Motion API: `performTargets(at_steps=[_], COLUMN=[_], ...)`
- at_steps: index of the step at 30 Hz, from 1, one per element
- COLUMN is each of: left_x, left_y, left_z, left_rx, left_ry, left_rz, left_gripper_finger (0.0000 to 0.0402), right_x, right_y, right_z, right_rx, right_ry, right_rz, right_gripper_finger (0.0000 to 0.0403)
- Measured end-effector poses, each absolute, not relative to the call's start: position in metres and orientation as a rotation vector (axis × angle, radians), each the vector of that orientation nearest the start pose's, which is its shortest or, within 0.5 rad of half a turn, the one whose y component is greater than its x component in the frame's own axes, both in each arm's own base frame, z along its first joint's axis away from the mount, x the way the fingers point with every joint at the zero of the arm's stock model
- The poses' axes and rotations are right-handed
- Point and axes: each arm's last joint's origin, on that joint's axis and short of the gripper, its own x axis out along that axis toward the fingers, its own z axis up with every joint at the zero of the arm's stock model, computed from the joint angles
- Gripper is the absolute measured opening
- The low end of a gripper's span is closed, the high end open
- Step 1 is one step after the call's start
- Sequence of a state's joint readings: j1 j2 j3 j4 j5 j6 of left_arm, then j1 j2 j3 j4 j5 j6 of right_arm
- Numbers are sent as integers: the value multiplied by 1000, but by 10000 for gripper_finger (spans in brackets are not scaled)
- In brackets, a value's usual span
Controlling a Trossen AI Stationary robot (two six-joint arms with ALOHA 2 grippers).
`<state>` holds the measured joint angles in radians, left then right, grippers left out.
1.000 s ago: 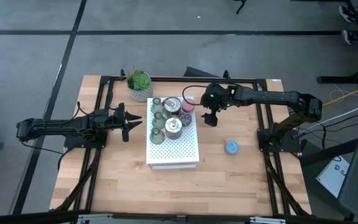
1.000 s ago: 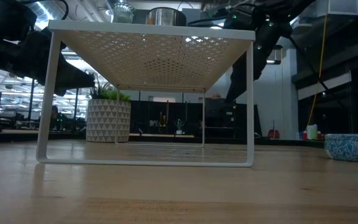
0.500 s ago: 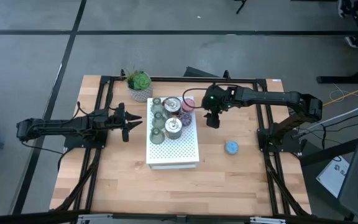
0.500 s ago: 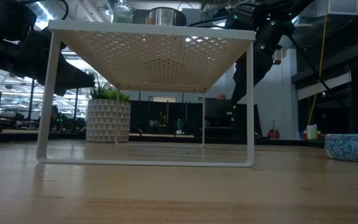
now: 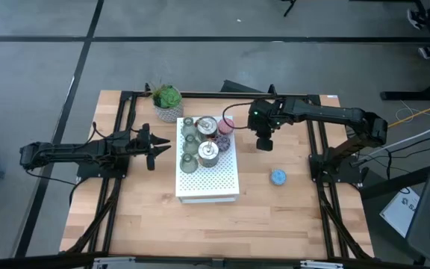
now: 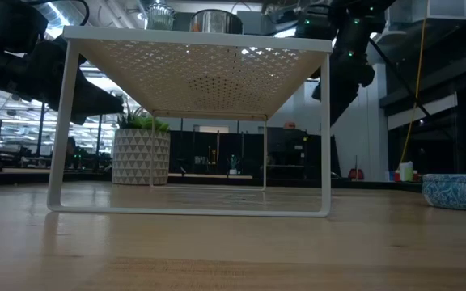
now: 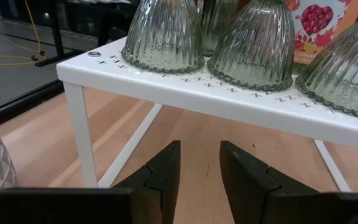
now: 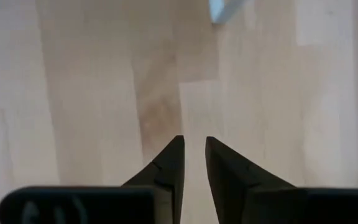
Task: Pick & Place candle stick holders
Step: Align the red patterned scented candle with the black patterned scented candle on the shelf
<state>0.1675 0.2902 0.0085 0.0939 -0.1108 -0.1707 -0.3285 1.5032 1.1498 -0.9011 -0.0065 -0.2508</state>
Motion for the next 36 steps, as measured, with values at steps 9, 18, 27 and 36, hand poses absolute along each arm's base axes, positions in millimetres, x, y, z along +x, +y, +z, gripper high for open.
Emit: performTargets(at_steps=[9, 18, 27, 36], left_x=[112, 112, 112, 112], left_y=[22, 22, 22, 22], left_z=[150, 151, 150, 151], left_rx=[-174, -174, -174, -174], left_ry=[165, 164, 165, 165], left_rz=[293, 293, 293, 293], left_gripper_finger=[107, 107, 107, 107], right_x=[263, 241, 215, 218], right_y=[-105, -112, -105, -101], right_z=[247, 268, 291, 269], right_rx=[45, 129, 116, 60], right_ry=[1268, 1200, 943, 695], right_rz=[-182, -178, -196, -99], right_gripper_finger=[67, 67, 67, 67])
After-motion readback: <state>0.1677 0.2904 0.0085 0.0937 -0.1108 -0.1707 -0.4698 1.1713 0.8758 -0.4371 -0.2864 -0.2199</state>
